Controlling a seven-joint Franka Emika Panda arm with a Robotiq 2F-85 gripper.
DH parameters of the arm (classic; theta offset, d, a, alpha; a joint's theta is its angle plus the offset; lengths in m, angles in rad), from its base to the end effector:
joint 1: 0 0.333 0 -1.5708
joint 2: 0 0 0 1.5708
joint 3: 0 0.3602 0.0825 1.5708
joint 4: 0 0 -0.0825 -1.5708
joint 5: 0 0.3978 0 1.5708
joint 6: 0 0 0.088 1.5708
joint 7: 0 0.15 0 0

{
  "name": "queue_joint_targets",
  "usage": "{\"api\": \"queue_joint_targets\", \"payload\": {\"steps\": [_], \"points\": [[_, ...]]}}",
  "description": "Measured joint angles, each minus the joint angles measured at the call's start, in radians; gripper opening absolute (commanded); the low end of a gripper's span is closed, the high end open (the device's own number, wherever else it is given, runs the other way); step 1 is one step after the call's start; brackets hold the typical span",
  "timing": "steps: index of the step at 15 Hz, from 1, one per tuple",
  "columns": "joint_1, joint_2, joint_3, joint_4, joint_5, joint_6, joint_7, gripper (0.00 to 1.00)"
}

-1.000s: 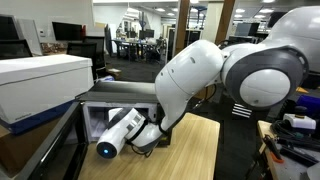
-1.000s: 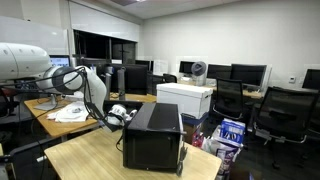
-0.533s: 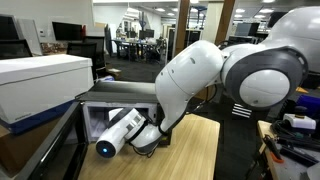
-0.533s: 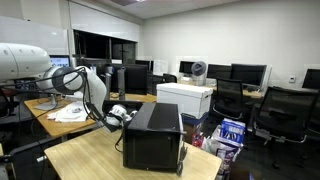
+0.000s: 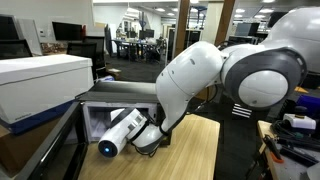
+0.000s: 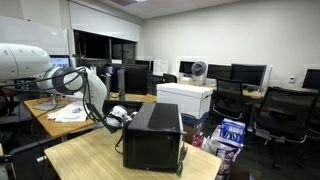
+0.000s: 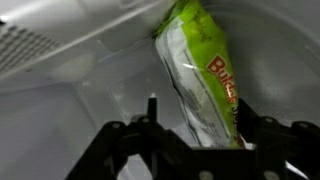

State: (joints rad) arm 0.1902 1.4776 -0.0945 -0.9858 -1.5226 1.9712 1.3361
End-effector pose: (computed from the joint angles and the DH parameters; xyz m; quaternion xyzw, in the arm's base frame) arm 0.7771 -0.0024 -0.0735 0.7880 -0.0279 0.2593 0.5577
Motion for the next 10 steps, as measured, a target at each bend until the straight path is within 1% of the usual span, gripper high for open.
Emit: {"api": "queue_joint_targets", "payload": {"steps": [3, 6, 7, 8, 10], "points": [[-0.006, 0.006, 0.000, -0.002, 0.000, 0.006, 0.000, 0.25], [-0.009, 0.008, 0.000, -0.001, 0.000, 0.008, 0.000, 0.07], [-0.009, 0.008, 0.001, 0.000, 0.000, 0.011, 0.000, 0.07], [-0.009, 0.008, 0.003, 0.001, 0.000, 0.013, 0.000, 0.10], [-0.009, 0.007, 0.005, 0.002, 0.000, 0.016, 0.000, 0.09]]}}
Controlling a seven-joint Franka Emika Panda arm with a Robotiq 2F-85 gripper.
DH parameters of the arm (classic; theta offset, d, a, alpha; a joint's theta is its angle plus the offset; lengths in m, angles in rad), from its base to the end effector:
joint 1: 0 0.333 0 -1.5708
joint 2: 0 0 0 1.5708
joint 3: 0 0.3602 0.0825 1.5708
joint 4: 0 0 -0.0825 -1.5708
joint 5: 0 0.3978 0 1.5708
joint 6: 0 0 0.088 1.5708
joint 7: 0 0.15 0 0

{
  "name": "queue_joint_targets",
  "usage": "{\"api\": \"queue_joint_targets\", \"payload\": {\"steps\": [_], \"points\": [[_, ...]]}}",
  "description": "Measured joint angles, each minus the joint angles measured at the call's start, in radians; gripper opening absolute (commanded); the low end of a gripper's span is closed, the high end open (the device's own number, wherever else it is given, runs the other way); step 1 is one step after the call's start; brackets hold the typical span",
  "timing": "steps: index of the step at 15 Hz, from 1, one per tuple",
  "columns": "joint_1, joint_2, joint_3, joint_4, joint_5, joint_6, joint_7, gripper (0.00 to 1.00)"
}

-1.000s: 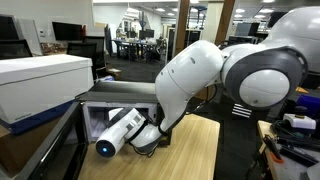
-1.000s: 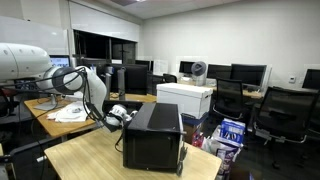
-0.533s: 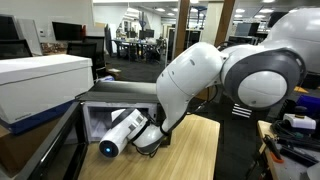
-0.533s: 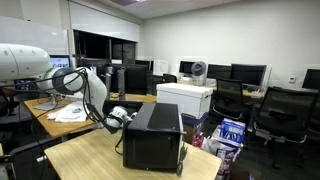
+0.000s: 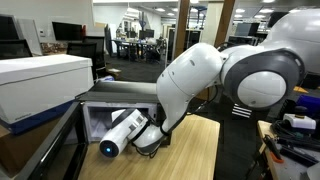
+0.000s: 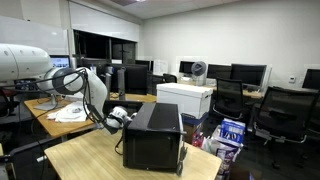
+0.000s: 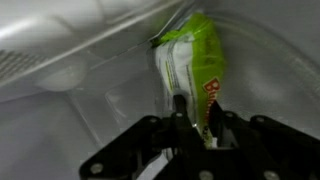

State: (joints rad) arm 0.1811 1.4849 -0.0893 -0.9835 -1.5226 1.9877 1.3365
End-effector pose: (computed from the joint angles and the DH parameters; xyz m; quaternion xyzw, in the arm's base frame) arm 0.7753 -0.0050 -0.0804 0.7937 -0.0272 0.2564 0.5509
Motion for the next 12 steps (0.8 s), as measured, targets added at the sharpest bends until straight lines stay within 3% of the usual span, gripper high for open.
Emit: {"api": "queue_joint_targets", "payload": {"steps": [5, 12], "points": [[0.005, -0.040, 0.036, -0.044, 0.000, 0.013, 0.005, 0.09], [0.062, -0.212, 0.079, -0.315, 0.000, 0.023, 0.106, 0.09]]}}
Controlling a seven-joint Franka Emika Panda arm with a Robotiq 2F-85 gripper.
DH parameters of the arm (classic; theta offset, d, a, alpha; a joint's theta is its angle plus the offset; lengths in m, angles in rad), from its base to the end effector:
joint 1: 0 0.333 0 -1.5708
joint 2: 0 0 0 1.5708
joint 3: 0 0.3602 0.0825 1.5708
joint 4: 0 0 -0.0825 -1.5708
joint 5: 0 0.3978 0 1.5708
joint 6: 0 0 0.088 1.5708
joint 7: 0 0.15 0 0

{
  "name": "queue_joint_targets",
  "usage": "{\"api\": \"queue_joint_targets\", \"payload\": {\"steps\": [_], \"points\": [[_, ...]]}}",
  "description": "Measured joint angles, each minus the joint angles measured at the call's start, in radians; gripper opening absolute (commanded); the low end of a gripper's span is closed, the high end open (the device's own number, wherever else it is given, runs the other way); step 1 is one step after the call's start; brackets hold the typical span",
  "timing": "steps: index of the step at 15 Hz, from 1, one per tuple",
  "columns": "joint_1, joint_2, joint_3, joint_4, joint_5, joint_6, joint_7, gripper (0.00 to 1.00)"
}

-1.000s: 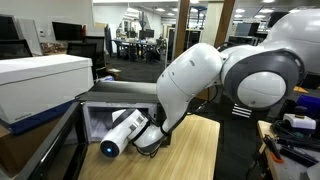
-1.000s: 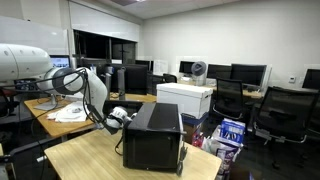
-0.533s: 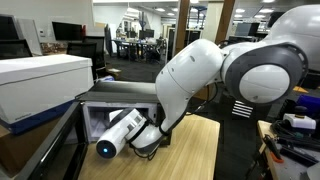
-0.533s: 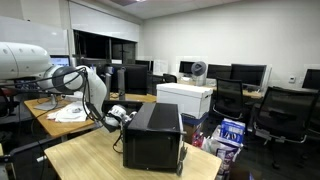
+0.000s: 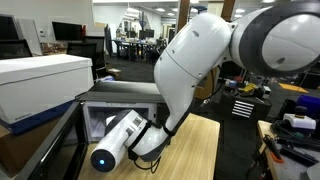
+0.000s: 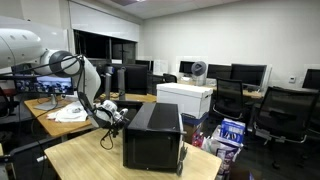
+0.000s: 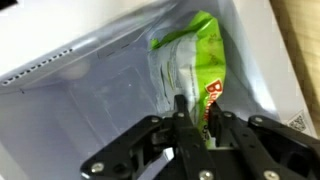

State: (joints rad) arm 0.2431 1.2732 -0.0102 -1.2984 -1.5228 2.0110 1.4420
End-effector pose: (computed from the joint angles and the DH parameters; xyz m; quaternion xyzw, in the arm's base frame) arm 0.7296 0.0738 -0.0530 0.8285 -0.0173 0.2540 0.4988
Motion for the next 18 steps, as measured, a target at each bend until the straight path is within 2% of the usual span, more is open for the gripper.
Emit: {"api": "queue_joint_targets", "payload": {"steps": [6, 12, 15, 18], "points": [[0.047, -0.188, 0.057, -0.280, 0.000, -0.019, 0.083, 0.09], [0.076, -0.408, 0.161, -0.548, 0.004, -0.072, 0.104, 0.09], [0.076, -0.519, 0.223, -0.641, 0.055, -0.099, 0.099, 0.08], [0.082, -0.589, 0.273, -0.663, 0.123, -0.123, 0.074, 0.09]]}}
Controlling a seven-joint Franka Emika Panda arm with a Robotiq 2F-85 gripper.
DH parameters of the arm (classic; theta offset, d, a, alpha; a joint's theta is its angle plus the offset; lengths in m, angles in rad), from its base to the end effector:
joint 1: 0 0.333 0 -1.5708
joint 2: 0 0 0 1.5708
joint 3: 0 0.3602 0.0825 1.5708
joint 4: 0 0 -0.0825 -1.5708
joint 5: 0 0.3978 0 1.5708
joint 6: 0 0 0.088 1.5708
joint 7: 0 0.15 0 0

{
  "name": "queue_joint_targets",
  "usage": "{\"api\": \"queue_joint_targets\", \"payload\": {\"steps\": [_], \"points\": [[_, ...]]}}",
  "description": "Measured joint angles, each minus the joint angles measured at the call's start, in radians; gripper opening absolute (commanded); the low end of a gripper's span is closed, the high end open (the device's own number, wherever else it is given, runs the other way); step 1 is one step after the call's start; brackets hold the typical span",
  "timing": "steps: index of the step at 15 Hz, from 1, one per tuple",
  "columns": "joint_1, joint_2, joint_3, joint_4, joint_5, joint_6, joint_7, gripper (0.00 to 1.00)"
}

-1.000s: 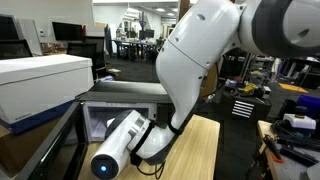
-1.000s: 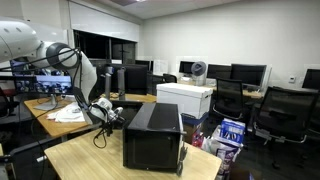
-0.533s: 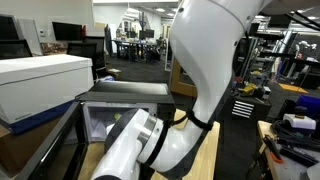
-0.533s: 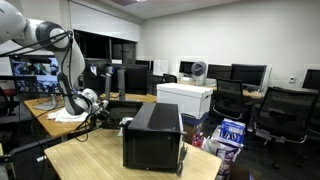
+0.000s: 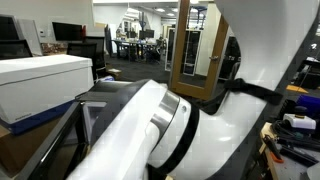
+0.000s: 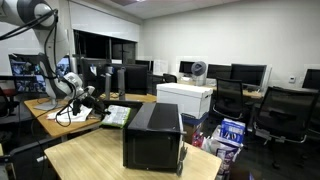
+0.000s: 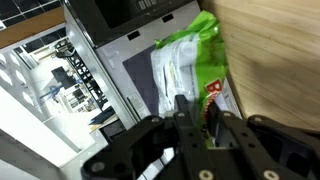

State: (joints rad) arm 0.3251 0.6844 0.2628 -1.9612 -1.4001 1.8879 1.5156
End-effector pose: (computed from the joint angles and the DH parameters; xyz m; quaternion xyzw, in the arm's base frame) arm 0.5593 0.2360 0.1196 0.8657 0.0237 0.2474 0.4346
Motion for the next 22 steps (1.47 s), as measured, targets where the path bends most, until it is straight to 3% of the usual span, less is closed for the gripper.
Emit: {"api": "queue_joint_targets", "payload": {"steps": [5, 12, 18, 22], "points": [[0.039, -0.065, 0.031, 0.031, 0.102, -0.031, -0.071, 0.09], [0.061, -0.082, 0.028, 0.162, 0.210, -0.090, -0.103, 0.09], [0.058, -0.090, -0.010, 0.294, 0.342, -0.112, -0.115, 0.09], [0.043, -0.117, -0.048, 0.317, 0.405, -0.112, -0.128, 0.09]]}}
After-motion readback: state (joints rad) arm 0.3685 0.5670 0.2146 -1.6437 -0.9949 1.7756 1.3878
